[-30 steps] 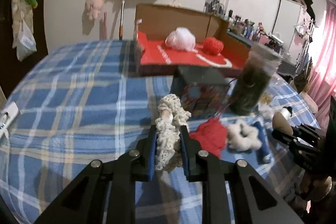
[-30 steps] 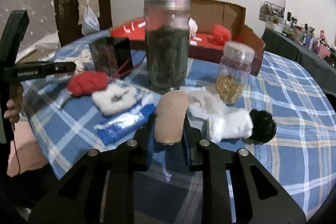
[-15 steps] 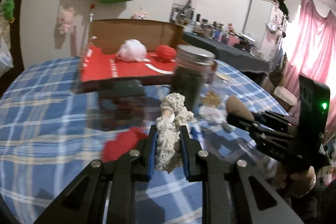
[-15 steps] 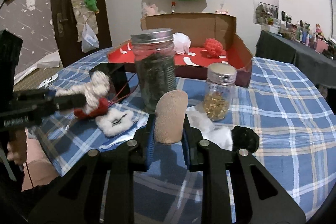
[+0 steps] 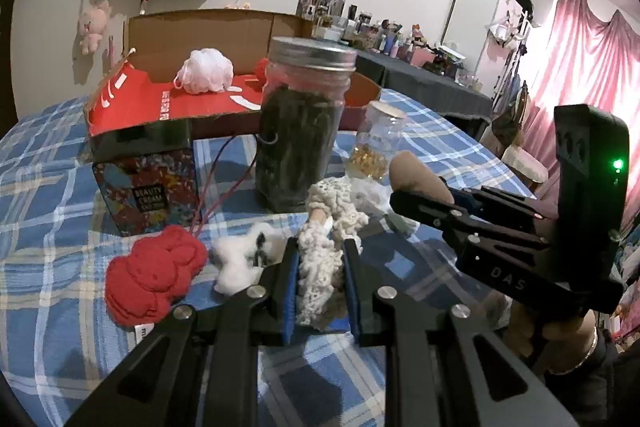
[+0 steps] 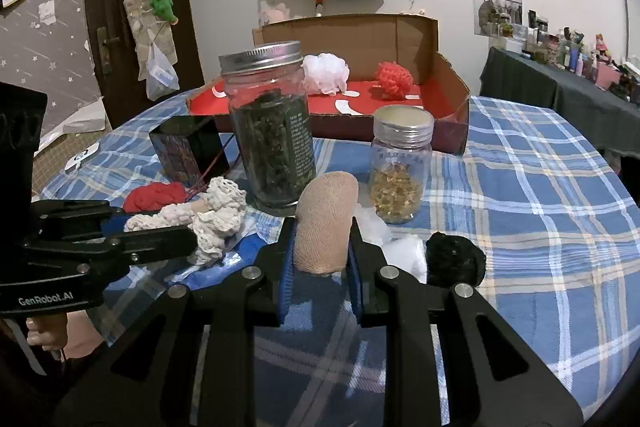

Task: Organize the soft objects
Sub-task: 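Carry the sponge and scrunchie over the red-lined cardboard box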

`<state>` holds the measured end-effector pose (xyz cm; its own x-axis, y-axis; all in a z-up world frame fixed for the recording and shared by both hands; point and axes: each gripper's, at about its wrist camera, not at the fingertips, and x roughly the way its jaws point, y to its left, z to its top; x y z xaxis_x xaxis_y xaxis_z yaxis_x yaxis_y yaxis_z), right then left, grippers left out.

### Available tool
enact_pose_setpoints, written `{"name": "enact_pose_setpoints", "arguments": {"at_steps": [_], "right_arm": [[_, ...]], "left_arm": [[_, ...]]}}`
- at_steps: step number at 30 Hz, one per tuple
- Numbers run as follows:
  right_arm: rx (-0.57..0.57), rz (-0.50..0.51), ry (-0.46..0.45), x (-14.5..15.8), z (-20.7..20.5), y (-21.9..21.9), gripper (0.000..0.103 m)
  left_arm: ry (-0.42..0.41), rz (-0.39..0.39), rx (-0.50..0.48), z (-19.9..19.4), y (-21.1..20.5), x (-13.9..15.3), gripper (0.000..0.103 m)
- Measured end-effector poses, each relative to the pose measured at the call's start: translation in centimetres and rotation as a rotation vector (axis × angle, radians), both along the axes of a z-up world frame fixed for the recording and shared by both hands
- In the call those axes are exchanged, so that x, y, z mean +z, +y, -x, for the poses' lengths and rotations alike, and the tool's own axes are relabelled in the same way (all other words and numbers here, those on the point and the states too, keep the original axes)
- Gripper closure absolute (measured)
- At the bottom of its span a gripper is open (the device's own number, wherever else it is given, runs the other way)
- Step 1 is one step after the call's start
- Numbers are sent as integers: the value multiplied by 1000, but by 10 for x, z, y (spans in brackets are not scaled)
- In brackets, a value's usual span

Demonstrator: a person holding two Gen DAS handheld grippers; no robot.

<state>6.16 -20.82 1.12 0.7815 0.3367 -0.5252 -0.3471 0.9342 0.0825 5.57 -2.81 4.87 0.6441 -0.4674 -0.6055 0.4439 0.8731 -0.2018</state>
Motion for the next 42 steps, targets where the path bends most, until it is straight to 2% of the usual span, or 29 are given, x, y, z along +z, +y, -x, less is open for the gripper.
{"name": "enact_pose_setpoints", "arguments": {"at_steps": [13,18,23,28,34,38,42], "right_arm": [[-6,-4,11,-2,-2,-4,82],[-24,-17,33,-2,-5,-17,82],[-43,-28,50,0,-7,-31,82],[-54,-49,76,4,-12,-45,82],[-68,-91,130,7,-28,-64,82],[-77,-56,136,10,-37,-67,82],[-51,-19,124,13,-51,-72,82]], "left_arm": [[2,3,34,-2,14,1,82],[24,26,72,0,42,7,82],[64,84,123,1,77,13,82],[73,92,200,-2,108,19,82],[98,68,261,-12,131,21,82],[110,12,303,-24,141,17,82],[95,-36,278,-43,148,12,82]]}}
